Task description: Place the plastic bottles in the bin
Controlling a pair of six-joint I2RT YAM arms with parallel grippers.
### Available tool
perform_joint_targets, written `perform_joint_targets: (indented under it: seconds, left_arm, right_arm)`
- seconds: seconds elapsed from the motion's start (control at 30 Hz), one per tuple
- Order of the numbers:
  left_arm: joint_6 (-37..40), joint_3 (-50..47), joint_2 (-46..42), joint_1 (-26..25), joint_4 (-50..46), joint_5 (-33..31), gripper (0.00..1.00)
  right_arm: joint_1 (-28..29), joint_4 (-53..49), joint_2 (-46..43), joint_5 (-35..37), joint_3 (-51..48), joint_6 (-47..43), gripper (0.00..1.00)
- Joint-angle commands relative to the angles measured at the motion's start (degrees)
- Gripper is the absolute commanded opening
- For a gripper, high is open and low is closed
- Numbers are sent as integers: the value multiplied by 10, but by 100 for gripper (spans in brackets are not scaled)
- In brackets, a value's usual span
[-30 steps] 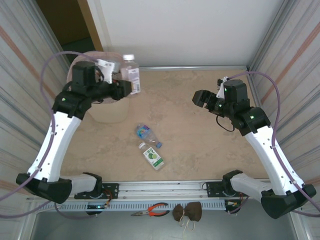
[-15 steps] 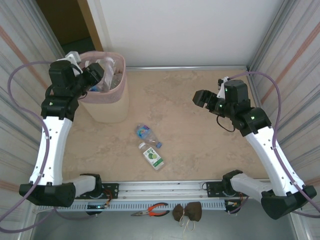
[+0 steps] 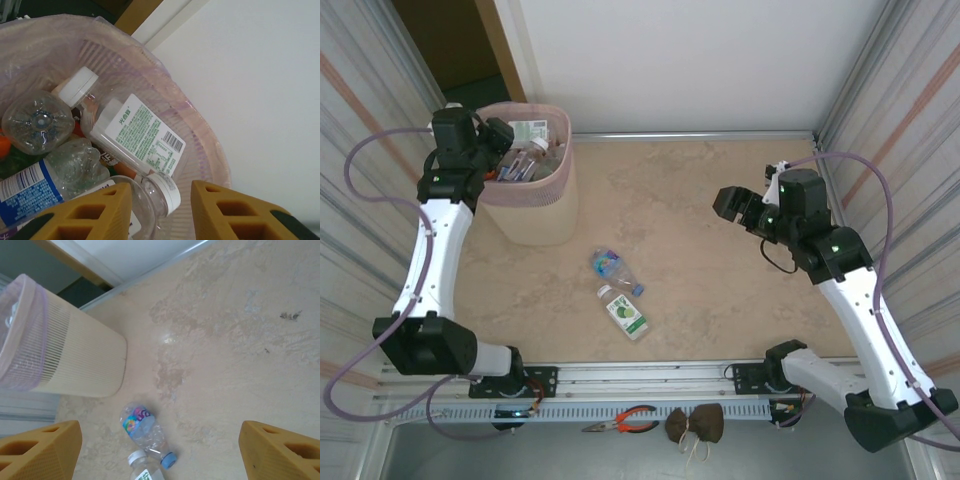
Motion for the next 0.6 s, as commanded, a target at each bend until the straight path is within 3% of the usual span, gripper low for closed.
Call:
perform_joint_targets:
  seconds: [0.0, 0.23, 0.47, 0.57]
  left_arm:
    - [14, 38, 0, 6, 15, 11, 36]
    - [47, 57, 34, 6, 6, 94, 34]
    - [55, 68, 86, 3, -10, 195, 26]
    - [65, 63, 100, -6, -32, 206, 26]
  right_arm:
    - [-7, -7, -16, 12, -9, -14, 81]
    - [-12, -4, -8, 3, -12, -15, 81]
    - [-13, -2, -8, -1, -17, -14, 81]
    - [-13, -2, -12, 1, -21, -14, 81]
